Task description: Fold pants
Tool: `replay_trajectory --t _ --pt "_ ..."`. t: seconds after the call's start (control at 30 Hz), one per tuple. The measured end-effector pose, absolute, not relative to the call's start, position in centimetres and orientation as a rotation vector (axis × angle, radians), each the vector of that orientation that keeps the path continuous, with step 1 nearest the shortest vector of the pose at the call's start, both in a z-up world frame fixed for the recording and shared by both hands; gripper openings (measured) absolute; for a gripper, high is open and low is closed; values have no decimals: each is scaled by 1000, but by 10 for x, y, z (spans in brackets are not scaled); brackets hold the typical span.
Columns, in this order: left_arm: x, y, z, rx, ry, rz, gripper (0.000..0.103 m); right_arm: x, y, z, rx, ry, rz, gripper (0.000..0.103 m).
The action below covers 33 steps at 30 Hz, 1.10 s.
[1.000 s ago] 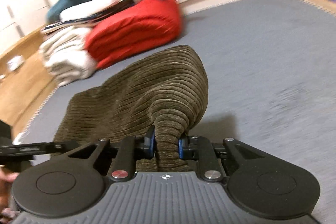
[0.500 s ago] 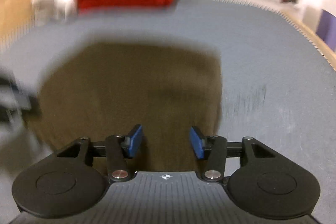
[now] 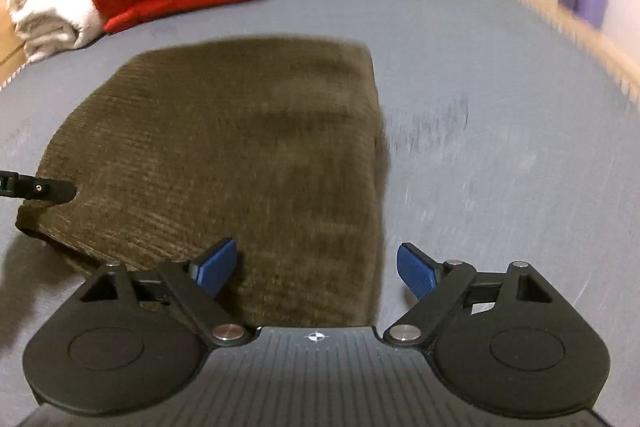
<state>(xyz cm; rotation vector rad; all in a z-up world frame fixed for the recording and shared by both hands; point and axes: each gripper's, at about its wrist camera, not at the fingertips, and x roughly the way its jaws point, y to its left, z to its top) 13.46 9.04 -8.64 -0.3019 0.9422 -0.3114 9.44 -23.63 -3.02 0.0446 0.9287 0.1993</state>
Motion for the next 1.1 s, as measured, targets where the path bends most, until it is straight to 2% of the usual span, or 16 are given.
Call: replay_trajectory --t 0.03,0.17,0.23,0.27,0.3,0.33,0.43,0.47,0.5,0.53,0.57,0.67,0.73,0.87,0.97,1.1 --pt "133 93 -85 -313 953 -306 60 93 -239 -32 82 939 199 84" --pt "126 92 -77 -319 972 -300 55 90 -244 -22 107 938 177 30" --pt "124 91 -75 -288 983 -298 55 91 -248 -16 74 911 133 21" --pt "124 93 -74 -275 988 -293 59 94 -250 -14 72 902 111 21" --pt "124 93 -73 -249 989 -271 62 96 -251 -15 64 900 88 22" --pt "123 92 -69 -208 976 -242 68 97 -251 -17 55 906 79 28" --pt "112 73 -42 10 846 -147 74 92 -245 -13 28 898 36 52" --pt "106 66 -31 50 796 -133 82 90 -243 -7 17 881 29 60" --pt "99 62 -18 61 739 -132 86 86 -243 3 16 851 24 64" --pt "93 60 -7 48 697 -138 89 82 -242 15 26 818 19 74" --pt "86 58 4 24 663 -137 90 78 -240 27 39 793 15 82" --pt "71 47 28 -8 610 -82 93 60 -237 66 96 707 25 98" --pt "58 40 39 -29 591 -44 97 42 -233 87 102 654 42 102" --pt "36 26 37 -48 578 0 98 10 -227 106 77 597 52 102" --pt "24 21 15 -90 628 -29 102 -1 -226 92 85 619 81 102" --pt "31 8 -12 -80 769 -14 103 -1 -222 58 58 688 56 102"
